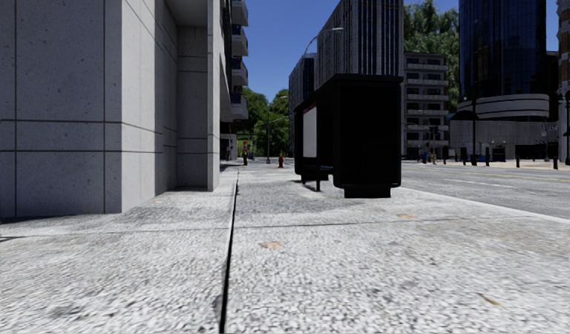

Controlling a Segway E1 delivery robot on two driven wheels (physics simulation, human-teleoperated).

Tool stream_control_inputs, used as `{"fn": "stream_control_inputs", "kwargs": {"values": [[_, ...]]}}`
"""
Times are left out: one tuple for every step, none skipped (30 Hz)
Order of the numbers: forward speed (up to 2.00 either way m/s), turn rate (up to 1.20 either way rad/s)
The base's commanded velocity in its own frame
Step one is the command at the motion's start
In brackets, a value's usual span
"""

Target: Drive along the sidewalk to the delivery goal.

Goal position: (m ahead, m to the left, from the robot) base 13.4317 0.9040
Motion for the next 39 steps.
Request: {"fn": "stream_control_inputs", "kwargs": {"values": [[2.00, 0.00], [2.00, 0.00], [2.00, 0.00], [2.00, 0.00], [2.00, 0.00], [2.00, 0.00], [2.00, 0.02], [2.00, 0.19], [2.00, 0.34], [2.00, 0.54], [2.00, 0.54], [2.00, 0.70], [2.00, 0.73], [2.00, 0.72], [2.00, 0.26], [2.00, 0.26], [2.00, 0.07], [2.00, 0.02], [2.00, 0.00], [2.00, 0.00], [2.00, 0.00], [2.00, 0.00], [2.00, 0.00], [2.00, 0.00], [2.00, 0.00], [2.00, 0.00], [2.00, 0.00], [2.00, 0.00], [2.00, 0.00], [2.00, 0.00], [2.00, 0.00], [2.00, 0.00], [2.00, 0.00], [2.00, 0.00], [2.00, 0.00], [2.00, 0.00], [2.00, 0.00], [2.00, 0.00], [2.00, 0.00]]}}
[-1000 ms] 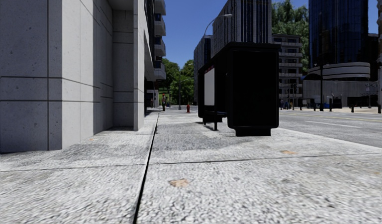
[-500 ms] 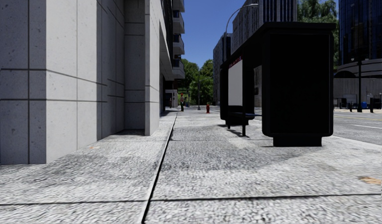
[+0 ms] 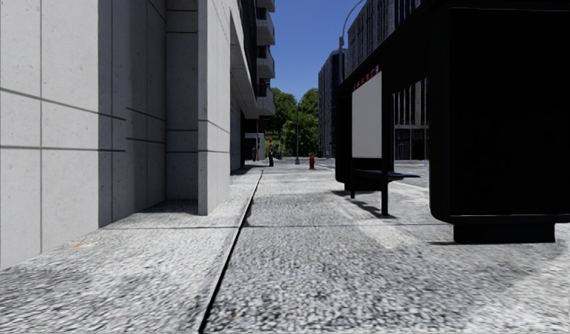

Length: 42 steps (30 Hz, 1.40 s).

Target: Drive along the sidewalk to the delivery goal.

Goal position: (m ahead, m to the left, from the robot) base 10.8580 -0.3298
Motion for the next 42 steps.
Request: {"fn": "stream_control_inputs", "kwargs": {"values": [[2.00, 0.00], [2.00, 0.00], [2.00, 0.00], [2.00, 0.00], [2.00, 0.00], [2.00, 0.00], [2.00, 0.00], [2.00, 0.00], [2.00, 0.00], [2.00, 0.00], [2.00, 0.00], [2.00, 0.00], [2.00, 0.00], [2.00, 0.00], [2.00, 0.00], [2.00, 0.00], [2.00, 0.00], [2.00, 0.00], [2.00, 0.00], [2.00, 0.00], [2.00, 0.00], [2.00, 0.00], [2.00, 0.00], [2.00, 0.00], [2.00, 0.00], [2.00, 0.00], [2.00, 0.00], [2.00, 0.00], [2.00, 0.00], [2.00, 0.00], [2.00, 0.00], [2.00, 0.00], [2.00, 0.00], [2.00, 0.00], [2.00, 0.00], [2.00, 0.00], [2.00, 0.00], [2.00, 0.00], [2.00, 0.00], [2.00, 0.00], [2.00, 0.00], [2.00, 0.00]]}}
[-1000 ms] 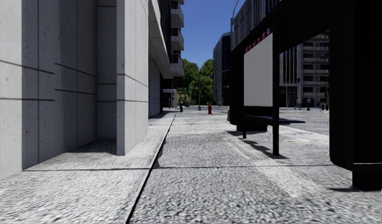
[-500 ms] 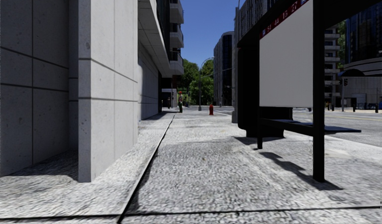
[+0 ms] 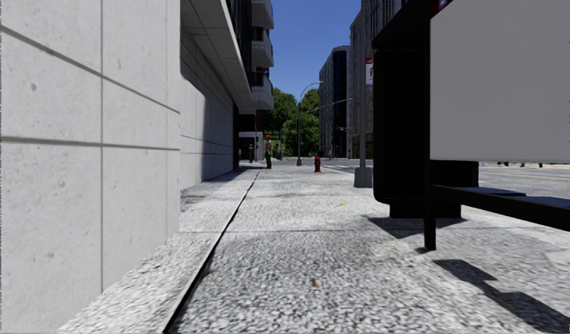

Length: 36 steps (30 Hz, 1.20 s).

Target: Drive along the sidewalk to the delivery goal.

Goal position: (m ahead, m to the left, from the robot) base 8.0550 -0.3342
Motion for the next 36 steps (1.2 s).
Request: {"fn": "stream_control_inputs", "kwargs": {"values": [[2.00, 0.00], [2.00, 0.00], [2.00, 0.00], [2.00, 0.00], [2.00, 0.00], [2.00, 0.00], [2.00, 0.00], [2.00, 0.00], [2.00, 0.00], [2.00, 0.00], [2.00, 0.00], [2.00, 0.00], [2.00, 0.00], [2.00, 0.00], [2.00, 0.00], [2.00, 0.00], [2.00, 0.00], [2.00, 0.00], [2.00, 0.00], [2.00, 0.00], [2.00, 0.00], [2.00, 0.00], [2.00, 0.00], [2.00, 0.00], [2.00, 0.00], [2.00, 0.00], [2.00, 0.00], [2.00, 0.00], [2.00, 0.00], [2.00, 0.00], [2.00, 0.00], [2.00, 0.00], [2.00, 0.00], [2.00, 0.00], [2.00, 0.00], [2.00, 0.00]]}}
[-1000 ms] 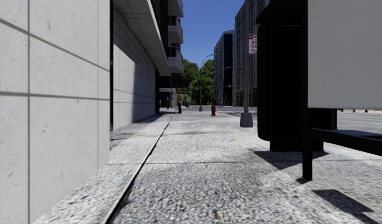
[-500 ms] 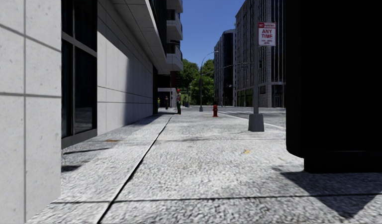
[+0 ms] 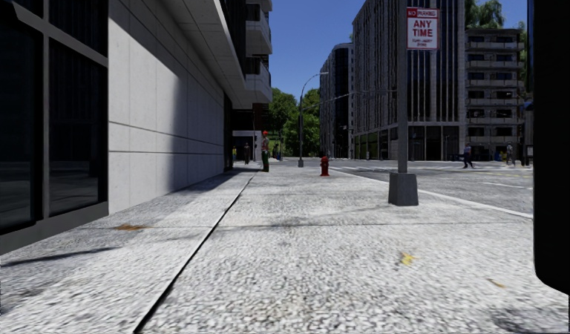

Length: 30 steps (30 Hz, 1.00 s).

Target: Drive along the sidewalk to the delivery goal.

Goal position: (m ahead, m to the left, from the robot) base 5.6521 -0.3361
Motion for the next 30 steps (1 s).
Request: {"fn": "stream_control_inputs", "kwargs": {"values": [[2.00, 0.00], [2.00, 0.00], [2.00, 0.00], [2.00, 0.00], [2.00, 0.00], [2.00, 0.00], [2.00, 0.00], [2.00, 0.00], [2.00, 0.00], [2.00, 0.00], [2.00, 0.00], [2.00, 0.00], [2.00, 0.00], [2.00, 0.00], [2.00, 0.00], [2.00, 0.00], [2.00, 0.00], [2.00, 0.00], [2.00, 0.00], [2.00, 0.00], [2.00, 0.00], [2.00, 0.00], [2.00, 0.00], [2.00, 0.00], [2.00, 0.00], [2.00, 0.00], [2.00, 0.00], [2.00, 0.00], [2.00, 0.00], [2.00, 0.00]]}}
